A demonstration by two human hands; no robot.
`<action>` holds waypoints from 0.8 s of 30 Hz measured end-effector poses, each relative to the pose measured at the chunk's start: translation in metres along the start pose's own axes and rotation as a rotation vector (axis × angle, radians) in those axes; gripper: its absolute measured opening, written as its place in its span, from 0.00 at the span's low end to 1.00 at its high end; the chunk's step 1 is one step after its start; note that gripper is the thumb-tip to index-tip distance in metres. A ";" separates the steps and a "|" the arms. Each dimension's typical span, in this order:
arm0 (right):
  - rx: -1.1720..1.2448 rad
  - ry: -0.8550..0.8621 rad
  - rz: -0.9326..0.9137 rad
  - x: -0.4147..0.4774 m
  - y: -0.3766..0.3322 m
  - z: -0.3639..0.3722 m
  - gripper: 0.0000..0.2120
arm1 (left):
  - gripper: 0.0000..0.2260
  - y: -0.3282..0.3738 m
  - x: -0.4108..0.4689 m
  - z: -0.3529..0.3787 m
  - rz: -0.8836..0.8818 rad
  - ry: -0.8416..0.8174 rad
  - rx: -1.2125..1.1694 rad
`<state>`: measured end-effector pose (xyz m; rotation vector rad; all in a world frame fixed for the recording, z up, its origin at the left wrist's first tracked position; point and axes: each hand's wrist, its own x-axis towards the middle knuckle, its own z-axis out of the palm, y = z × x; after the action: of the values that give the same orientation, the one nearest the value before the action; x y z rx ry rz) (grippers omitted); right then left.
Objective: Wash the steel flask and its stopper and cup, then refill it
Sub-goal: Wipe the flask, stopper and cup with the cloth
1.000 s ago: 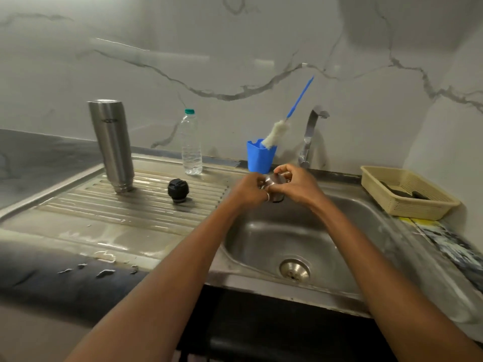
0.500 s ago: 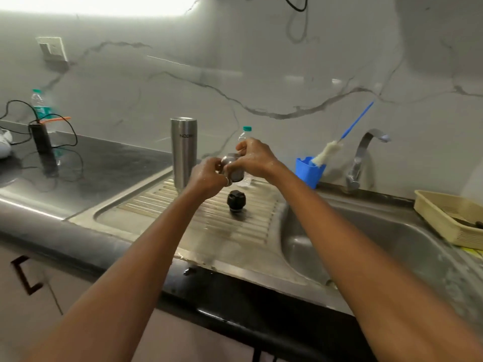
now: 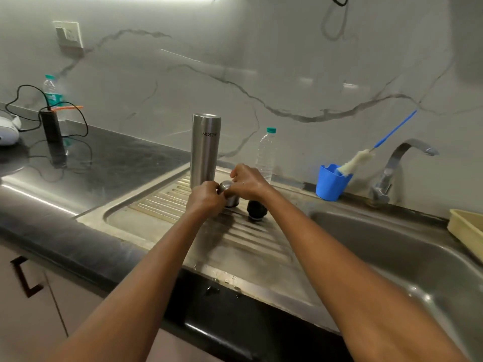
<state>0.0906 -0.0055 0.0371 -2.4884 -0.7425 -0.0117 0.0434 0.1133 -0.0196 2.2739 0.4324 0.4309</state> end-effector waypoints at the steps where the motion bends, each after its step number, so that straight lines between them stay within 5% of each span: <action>1: -0.017 -0.005 -0.003 0.001 0.002 0.002 0.26 | 0.12 -0.002 0.001 0.002 -0.006 -0.005 0.004; 8: -0.141 -0.021 -0.012 0.007 0.004 0.012 0.19 | 0.11 -0.011 0.002 0.012 -0.011 -0.011 0.013; 13: -0.177 -0.057 -0.014 0.006 0.002 0.012 0.26 | 0.10 -0.008 -0.001 0.008 -0.047 -0.007 0.035; 19: -0.153 0.022 -0.010 0.006 -0.018 -0.006 0.23 | 0.12 -0.002 -0.006 -0.026 -0.219 0.180 0.148; 24: -0.020 0.073 -0.020 0.013 -0.039 -0.011 0.17 | 0.16 0.000 0.000 -0.044 -0.190 0.239 0.061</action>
<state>0.0835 0.0236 0.0677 -2.4847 -0.7406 -0.1167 0.0244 0.1406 0.0088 2.2216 0.7847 0.6007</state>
